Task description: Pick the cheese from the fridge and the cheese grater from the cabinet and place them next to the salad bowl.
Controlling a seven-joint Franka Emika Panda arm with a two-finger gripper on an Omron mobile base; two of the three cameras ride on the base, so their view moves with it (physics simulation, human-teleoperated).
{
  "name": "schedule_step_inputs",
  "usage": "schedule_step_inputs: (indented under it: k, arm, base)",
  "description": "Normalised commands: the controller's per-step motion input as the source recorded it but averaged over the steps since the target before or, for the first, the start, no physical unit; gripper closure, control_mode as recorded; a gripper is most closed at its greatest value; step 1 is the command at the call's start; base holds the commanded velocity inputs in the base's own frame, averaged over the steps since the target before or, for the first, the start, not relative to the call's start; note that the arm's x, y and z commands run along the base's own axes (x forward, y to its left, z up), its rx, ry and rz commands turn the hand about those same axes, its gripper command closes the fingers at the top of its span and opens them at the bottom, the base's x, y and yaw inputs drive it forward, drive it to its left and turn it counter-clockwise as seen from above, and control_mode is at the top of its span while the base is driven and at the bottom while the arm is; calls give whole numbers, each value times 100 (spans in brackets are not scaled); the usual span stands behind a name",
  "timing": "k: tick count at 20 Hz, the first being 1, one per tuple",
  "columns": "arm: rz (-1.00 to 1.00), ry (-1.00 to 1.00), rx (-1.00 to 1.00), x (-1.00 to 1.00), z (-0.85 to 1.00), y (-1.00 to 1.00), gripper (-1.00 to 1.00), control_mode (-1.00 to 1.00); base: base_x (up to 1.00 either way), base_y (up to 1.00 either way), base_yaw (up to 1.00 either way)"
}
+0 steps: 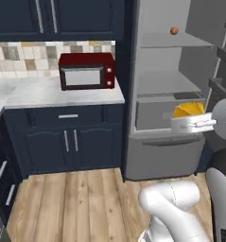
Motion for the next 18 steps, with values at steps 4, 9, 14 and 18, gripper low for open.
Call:
schedule_step_inputs:
  k: [4, 9, 14, 18]
  arm:
    - [0, 0, 0, 0, 0, 0, 100, 100]
    - [0, 0, 0, 0, 0, 0, 100, 100]
    - [0, 0, 0, 0, 0, 0, 100, 100]
    - [0, 0, 0, 0, 0, 0, 100, 100]
  base:
    - [3, 19, 87]
    - [-5, -1, 93]
    - [-40, 13, 86]
    - [-50, 4, 87]
